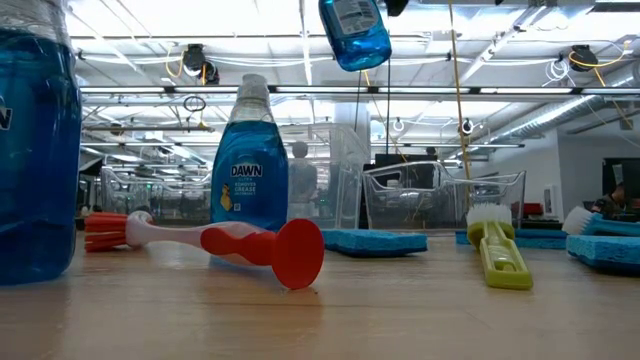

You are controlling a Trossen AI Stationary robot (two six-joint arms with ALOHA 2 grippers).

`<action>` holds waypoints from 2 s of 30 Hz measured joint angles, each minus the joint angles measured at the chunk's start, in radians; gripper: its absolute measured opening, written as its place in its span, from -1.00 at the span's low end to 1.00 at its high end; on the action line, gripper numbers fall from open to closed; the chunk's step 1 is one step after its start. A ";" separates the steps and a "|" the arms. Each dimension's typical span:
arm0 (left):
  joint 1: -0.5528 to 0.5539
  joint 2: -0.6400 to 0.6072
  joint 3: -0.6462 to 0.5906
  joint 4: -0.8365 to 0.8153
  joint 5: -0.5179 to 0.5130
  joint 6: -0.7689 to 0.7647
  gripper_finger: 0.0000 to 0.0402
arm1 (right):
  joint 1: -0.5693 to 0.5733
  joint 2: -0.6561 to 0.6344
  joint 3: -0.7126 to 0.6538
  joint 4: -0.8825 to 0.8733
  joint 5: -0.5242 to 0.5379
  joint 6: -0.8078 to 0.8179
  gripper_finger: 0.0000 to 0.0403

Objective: Pick & Place Kitchen Sink Supplies
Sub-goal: Put the blue dish soap into the right transparent bin

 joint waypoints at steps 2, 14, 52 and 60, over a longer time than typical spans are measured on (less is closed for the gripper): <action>0.000 0.000 0.000 0.000 0.000 0.000 -0.60 | 0.000 0.011 0.000 0.012 0.000 0.000 0.48; -0.001 0.020 0.000 0.013 -0.002 0.000 -0.60 | -0.004 0.062 0.002 0.103 -0.023 0.068 0.48; -0.003 0.046 -0.001 0.051 0.014 0.016 -0.60 | -0.007 0.087 0.000 0.100 -0.043 0.097 -0.06; -0.003 0.046 -0.001 0.053 0.017 0.014 -0.60 | -0.007 0.087 0.000 0.086 -0.043 0.093 -0.30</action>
